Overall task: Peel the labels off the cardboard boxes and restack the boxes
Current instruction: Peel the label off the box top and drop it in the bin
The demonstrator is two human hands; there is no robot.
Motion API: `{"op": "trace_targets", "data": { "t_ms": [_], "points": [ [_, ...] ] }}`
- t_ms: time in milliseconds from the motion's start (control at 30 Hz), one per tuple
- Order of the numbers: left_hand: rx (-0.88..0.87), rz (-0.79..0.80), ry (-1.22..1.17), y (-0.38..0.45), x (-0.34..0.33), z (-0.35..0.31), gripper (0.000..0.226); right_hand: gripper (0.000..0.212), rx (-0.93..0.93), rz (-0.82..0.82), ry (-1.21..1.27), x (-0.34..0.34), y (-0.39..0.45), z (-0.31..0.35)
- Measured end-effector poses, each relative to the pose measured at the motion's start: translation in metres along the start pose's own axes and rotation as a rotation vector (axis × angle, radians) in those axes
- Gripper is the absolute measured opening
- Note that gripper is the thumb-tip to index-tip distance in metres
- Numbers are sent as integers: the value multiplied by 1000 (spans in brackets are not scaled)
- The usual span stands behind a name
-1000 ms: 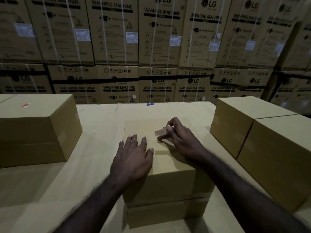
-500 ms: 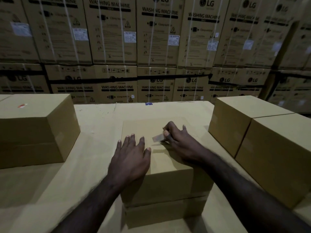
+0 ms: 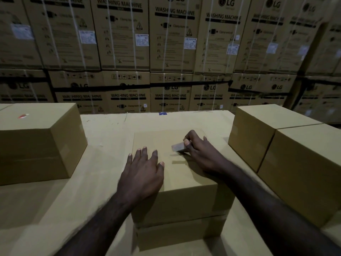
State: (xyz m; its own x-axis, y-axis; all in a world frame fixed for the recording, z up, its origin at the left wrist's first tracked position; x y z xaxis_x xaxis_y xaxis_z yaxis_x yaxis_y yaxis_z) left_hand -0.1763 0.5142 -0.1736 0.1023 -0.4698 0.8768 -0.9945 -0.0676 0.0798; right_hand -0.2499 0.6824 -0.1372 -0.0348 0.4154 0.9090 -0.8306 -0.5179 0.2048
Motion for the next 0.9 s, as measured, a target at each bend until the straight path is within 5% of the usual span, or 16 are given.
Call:
{"op": "trace_targets", "data": {
  "t_ms": [900],
  "points": [
    [7,-4,11,1,0,-1,59,16,-40,-43,-38,0,-11,4]
  ]
}}
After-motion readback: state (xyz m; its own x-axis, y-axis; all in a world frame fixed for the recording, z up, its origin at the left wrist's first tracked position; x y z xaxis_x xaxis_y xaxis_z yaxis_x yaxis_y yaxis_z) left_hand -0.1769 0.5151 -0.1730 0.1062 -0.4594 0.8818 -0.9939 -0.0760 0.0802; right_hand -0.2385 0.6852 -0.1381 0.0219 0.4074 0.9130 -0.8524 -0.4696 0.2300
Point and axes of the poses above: each hand's wrist, its own y-axis towards the middle knuckle, its own x-axis out of the back of the hand, z = x × y, the point moved 4 cm from there along y, towards the middle knuckle, and after that the axes turned 13 degrees about -y, right-handed, at the moved point
